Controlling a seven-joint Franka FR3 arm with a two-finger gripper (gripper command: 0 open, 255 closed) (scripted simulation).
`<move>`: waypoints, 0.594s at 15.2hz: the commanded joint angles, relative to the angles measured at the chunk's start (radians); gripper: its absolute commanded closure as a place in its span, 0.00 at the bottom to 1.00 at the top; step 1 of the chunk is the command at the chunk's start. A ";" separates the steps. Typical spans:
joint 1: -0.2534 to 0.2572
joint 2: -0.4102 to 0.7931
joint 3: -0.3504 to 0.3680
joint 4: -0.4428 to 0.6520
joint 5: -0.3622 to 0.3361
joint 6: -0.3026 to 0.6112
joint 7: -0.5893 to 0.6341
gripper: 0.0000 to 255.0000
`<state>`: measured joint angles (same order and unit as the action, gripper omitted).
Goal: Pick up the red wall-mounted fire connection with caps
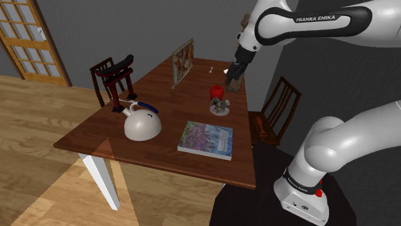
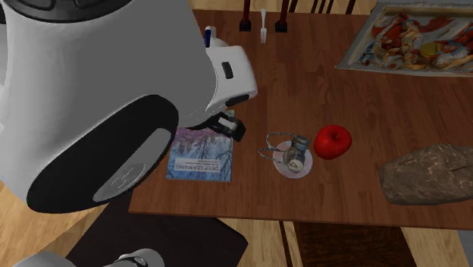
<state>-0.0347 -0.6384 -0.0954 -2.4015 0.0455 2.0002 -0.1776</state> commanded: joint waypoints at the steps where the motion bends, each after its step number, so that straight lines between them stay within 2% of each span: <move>1: -0.006 0.049 -0.022 -0.005 -0.002 0.056 -0.021 0.00; 9: -0.020 0.280 -0.127 0.011 0.026 0.265 -0.133 0.00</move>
<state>-0.0547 -0.3892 -0.2105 -2.3947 0.0648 2.2381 -0.2973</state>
